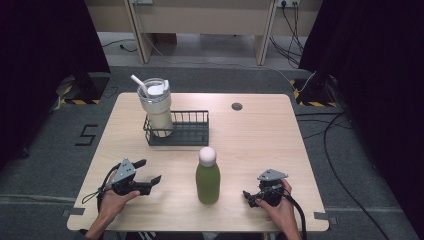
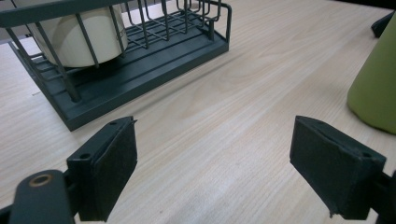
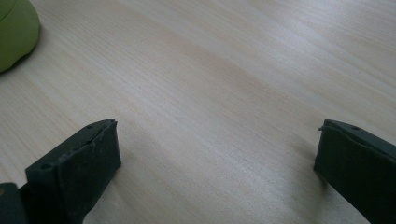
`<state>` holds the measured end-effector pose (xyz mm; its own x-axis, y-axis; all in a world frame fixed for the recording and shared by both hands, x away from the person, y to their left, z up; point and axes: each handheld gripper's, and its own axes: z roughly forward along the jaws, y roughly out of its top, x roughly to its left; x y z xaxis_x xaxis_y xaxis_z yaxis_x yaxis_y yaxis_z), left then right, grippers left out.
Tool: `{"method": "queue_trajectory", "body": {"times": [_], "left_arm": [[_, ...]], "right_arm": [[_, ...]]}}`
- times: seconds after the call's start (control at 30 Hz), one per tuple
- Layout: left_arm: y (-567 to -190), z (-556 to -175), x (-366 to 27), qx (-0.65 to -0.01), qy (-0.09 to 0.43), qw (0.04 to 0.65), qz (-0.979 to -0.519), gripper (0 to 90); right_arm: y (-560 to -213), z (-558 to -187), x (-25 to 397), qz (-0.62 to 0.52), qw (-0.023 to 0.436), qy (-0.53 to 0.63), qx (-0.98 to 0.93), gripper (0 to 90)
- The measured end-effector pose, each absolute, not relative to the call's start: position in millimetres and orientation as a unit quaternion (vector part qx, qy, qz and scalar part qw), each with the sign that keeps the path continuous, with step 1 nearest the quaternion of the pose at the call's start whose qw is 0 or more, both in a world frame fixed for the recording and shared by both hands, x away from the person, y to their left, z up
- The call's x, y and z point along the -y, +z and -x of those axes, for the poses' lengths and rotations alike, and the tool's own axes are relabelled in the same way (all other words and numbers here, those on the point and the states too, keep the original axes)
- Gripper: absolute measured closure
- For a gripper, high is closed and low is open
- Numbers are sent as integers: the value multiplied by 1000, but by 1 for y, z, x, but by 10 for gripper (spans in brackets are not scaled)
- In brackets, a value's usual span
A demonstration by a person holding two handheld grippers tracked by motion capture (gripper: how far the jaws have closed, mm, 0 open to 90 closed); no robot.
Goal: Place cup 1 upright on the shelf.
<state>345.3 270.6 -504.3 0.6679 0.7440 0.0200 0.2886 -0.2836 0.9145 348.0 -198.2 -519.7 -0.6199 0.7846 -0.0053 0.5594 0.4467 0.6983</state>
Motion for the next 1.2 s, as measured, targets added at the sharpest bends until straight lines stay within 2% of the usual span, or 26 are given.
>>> {"method": "queue_trajectory", "body": {"times": [0.17,0.63,0.87,1.07,1.2], "left_arm": [[-506,-339,-270,-331,232,481,-778,148],[-522,-330,-267,-335,191,408,-828,151],[-524,-328,-265,-334,193,379,-841,151],[-525,-331,-268,-348,148,387,-841,143],[-525,-332,-269,-347,147,387,-841,143]], "right_arm": [[-520,-348,198,-403,167,338,-834,5],[-520,-348,198,-404,167,338,-833,5],[-520,-348,198,-404,168,338,-833,5],[-520,-347,198,-404,168,338,-833,5],[-520,-347,198,-404,168,338,-833,5]]}}
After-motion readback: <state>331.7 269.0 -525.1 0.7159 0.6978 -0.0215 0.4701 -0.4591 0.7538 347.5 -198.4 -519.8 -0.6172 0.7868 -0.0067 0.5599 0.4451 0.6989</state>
